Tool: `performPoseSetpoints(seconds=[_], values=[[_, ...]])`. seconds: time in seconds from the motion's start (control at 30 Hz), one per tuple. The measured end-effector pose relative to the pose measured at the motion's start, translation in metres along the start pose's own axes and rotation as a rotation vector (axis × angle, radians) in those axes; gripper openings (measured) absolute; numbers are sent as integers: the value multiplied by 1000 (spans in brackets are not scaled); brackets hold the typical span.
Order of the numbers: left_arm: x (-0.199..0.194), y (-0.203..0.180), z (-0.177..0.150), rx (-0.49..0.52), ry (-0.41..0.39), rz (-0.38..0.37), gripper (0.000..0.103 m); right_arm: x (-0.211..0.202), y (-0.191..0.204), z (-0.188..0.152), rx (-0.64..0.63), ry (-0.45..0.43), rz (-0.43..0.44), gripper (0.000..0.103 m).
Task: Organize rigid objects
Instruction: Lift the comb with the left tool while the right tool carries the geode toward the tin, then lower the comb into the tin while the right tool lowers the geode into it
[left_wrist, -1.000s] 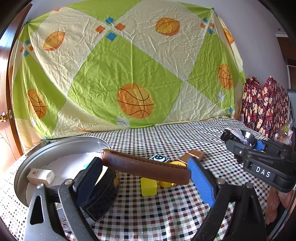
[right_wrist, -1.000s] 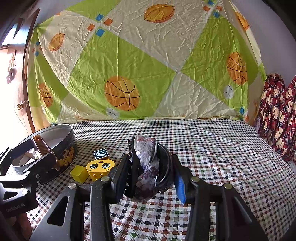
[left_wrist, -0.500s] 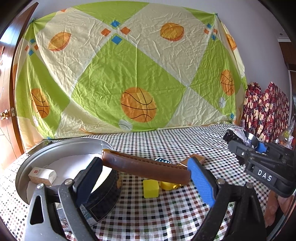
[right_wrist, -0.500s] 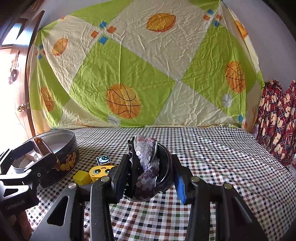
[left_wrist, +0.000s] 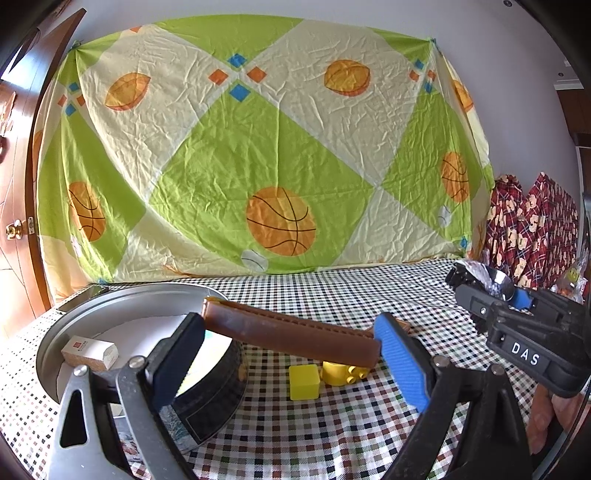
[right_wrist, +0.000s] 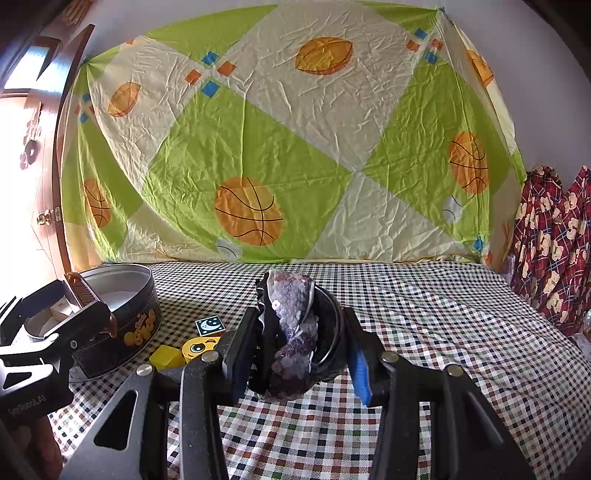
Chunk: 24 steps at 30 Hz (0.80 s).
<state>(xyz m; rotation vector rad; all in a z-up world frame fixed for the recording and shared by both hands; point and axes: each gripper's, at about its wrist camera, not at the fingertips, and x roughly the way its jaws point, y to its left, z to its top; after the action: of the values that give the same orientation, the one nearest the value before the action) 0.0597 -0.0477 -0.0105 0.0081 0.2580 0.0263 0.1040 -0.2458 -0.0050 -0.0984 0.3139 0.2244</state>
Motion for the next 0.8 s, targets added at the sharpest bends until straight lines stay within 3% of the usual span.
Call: performPoseSetpoints(seconds=[0.33,0.8], values=[[-6,3,-1,-2,-26,11,94,-7,4,1,-4,-39,0,47],[-10,33,-4,-44,-10,32,94,5,43,3,-31,-2,83,47]])
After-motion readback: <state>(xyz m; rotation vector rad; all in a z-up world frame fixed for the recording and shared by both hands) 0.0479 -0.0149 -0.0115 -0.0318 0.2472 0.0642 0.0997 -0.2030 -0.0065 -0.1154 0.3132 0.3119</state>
